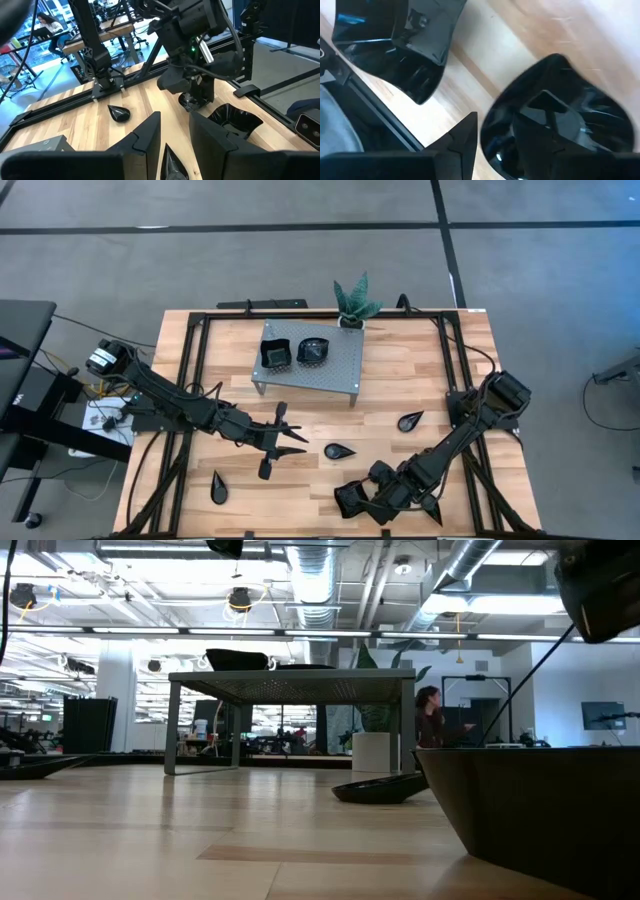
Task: Pick & Place Mini shaped plates
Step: Stack the black leaf shaped plate on top of the stacked black leaf shaped plates on the shelf
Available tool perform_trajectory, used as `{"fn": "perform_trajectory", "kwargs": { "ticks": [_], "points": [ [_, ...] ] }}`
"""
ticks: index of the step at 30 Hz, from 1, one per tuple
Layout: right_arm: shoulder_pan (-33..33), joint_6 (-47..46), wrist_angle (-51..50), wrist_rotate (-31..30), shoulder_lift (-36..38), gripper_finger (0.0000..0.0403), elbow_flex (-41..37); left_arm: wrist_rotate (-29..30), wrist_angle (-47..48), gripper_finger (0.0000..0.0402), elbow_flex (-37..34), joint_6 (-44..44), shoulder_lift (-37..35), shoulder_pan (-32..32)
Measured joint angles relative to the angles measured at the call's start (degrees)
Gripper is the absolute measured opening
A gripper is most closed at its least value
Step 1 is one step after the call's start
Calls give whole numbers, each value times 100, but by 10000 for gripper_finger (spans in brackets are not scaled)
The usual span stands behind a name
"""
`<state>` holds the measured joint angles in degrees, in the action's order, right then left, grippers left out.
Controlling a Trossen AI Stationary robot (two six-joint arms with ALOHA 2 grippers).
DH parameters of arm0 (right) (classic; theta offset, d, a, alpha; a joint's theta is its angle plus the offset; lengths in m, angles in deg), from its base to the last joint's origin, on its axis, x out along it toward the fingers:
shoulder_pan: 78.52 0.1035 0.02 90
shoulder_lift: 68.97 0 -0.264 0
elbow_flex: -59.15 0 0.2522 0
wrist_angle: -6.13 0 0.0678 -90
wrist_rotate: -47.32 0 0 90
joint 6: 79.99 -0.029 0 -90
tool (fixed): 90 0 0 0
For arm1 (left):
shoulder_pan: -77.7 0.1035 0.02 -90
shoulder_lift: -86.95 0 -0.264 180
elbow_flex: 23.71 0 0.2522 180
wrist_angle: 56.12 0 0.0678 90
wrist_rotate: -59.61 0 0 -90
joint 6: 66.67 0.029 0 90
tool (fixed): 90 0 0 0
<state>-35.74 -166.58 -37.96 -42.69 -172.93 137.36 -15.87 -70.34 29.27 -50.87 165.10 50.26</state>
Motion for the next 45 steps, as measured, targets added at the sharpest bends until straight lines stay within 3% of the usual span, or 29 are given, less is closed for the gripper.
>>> {"fn": "perform_trajectory", "kwargs": {
  "ticks": [14,27,34,40,45],
  "points": [
    [27,13,-300,-149,-222,116,2,-2,-12,104,0,-173,0,-2],
    [-62,808,-266,346,-216,9,175,-2,-35,104,0,-173,0,-2],
    [-246,1579,-312,333,-223,8,649,-25,-55,104,-1,-171,0,0],
    [-556,2249,-1114,305,-223,3,1132,-1197,-174,104,0,-64,0,-4],
    [-964,3101,-1880,110,-223,2,1487,-1285,-262,104,1,150,27,43]
  ]
}}
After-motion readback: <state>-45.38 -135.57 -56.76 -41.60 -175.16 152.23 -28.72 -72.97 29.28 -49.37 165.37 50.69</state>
